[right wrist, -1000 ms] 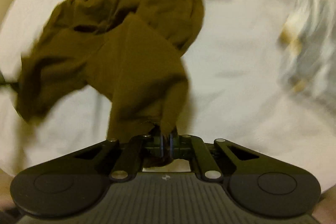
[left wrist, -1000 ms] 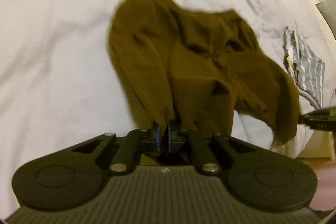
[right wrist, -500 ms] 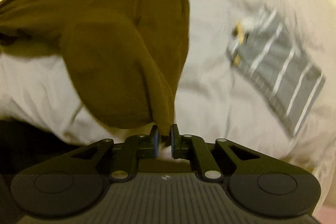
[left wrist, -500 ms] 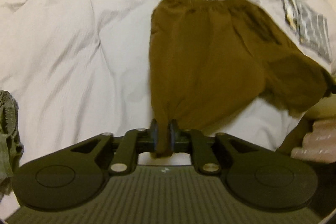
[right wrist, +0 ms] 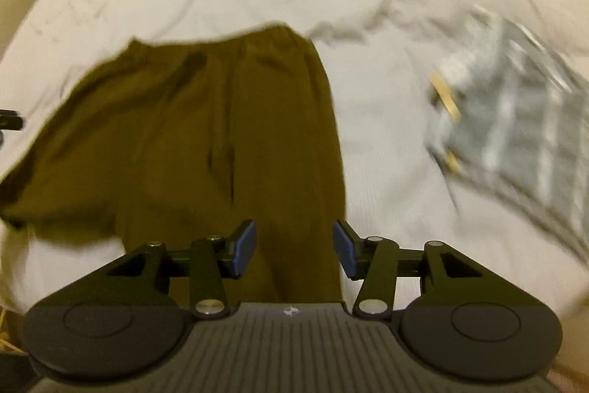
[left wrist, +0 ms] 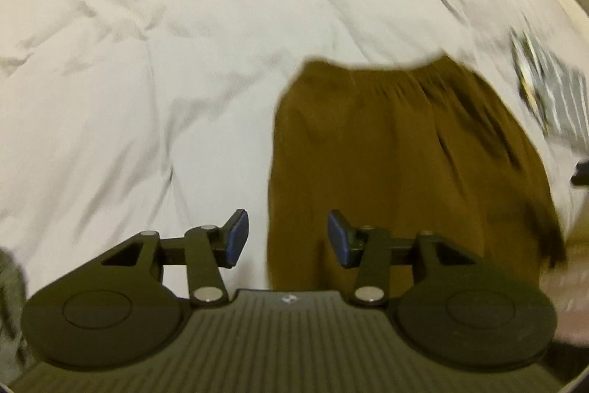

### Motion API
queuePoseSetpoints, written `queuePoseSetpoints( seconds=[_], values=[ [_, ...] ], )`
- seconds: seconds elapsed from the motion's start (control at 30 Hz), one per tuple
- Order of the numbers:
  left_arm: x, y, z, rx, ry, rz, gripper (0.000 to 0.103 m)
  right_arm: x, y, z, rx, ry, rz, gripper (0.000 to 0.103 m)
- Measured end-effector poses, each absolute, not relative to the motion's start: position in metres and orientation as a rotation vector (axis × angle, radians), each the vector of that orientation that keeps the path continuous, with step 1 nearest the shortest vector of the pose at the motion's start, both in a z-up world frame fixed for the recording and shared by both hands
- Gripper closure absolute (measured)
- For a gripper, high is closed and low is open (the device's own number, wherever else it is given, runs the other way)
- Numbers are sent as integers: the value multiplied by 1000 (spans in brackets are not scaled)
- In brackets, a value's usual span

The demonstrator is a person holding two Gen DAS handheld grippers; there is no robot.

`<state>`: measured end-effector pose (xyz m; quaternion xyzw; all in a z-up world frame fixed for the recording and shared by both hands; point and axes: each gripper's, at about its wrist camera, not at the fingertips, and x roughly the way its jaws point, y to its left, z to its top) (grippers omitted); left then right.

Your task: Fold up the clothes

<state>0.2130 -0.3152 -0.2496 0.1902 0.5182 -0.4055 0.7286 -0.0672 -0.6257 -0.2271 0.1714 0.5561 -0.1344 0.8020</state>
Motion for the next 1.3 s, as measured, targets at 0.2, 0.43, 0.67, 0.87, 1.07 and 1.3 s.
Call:
queuePoseSetpoints(
  seconds=[0.2, 0.43, 0.67, 0.87, 1.07, 1.3],
  values=[
    [266, -402, -293, 426, 1127, -949, 42, 32, -687, -257, 291, 1105, -146, 40],
    [303, -460, -356, 498, 1220, -988, 42, 113, -740, -322, 320, 1158, -49, 30],
    [290, -450, -348, 450, 1214, -1026, 96, 121, -758, -343, 529, 1196, 28, 90],
    [246, -419, -264, 405, 962, -1047, 98, 93, -728, -261, 341, 1030, 36, 93],
    [174, -342, -159, 351, 701, -1096, 98, -1, -665, -146, 233, 784, -68, 94],
    [56, -198, -64, 282, 436, -1254, 98, -162, -522, -31, 112, 509, -332, 95]
  ],
)
